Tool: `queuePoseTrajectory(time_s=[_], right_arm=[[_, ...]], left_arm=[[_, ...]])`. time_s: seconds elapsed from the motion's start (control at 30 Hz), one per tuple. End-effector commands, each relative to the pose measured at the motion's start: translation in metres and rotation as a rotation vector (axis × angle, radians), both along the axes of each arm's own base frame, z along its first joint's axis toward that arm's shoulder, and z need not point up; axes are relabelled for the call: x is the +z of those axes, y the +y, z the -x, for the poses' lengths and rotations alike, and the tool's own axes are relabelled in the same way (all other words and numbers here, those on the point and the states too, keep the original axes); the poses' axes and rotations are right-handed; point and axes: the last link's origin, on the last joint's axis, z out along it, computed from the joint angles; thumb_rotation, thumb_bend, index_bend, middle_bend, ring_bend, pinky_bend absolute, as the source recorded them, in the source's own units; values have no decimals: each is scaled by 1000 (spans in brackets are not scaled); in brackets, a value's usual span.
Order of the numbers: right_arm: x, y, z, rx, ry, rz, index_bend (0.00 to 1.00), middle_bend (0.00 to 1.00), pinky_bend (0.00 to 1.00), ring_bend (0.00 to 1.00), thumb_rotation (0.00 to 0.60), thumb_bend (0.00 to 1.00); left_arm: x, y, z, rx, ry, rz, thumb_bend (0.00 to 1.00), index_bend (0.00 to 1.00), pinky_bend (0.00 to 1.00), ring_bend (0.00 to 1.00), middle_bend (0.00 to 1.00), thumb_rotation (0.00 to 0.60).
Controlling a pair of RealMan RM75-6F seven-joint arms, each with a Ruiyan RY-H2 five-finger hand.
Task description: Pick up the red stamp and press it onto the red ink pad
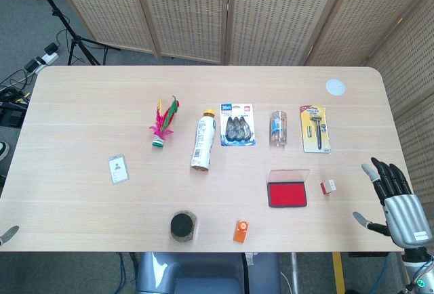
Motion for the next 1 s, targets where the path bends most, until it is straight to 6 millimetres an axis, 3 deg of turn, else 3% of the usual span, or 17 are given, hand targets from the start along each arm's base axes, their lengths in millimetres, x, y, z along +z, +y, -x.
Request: queuePoseTrajectory(time_s=[0.03,0.27,0.5,0.53,0.6,0.67,0.77,0.87,1.0], right_arm=[[0,0,0,-1,1,-1,0,0,0,0,600,0],[-5,-6,1,11,42,-15,0,0,0,0,600,0],[-18,-47,-5,45,239,-58,0,24,4,9,600,0],[-20,-52,-7,51,262,-60,0,98,46,85,600,0],[-25,-65,-13,85,308,-57,0,308,253,321,600,0],[-30,-75,-16,110,344,-63,0,527,569,573,600,0],[-42,-90,-20,152,395,-80,0,682,821,747,600,0],[-56,-103,-21,166,425,-104,0,812,984,914,600,0],[-72,-115,-22,141,449,-145,0,930,1000,1000,600,0]], left_arm=[[-1,0,0,2,1,4,2,0,0,0,0,600],[-2,2,0,6,5,5,3,0,0,0,0,600],[-4,10,1,34,11,4,3,0,0,0,0,600],[-4,11,1,39,12,6,2,0,0,0,0,600],[-5,15,3,52,15,9,3,0,0,0,0,600],[-6,19,4,64,20,15,3,0,0,0,0,600],[-9,24,6,82,26,26,2,0,0,0,0,600],[-11,29,7,98,32,31,3,0,0,0,0,600],[-14,35,9,123,40,41,3,0,0,0,0,600]])
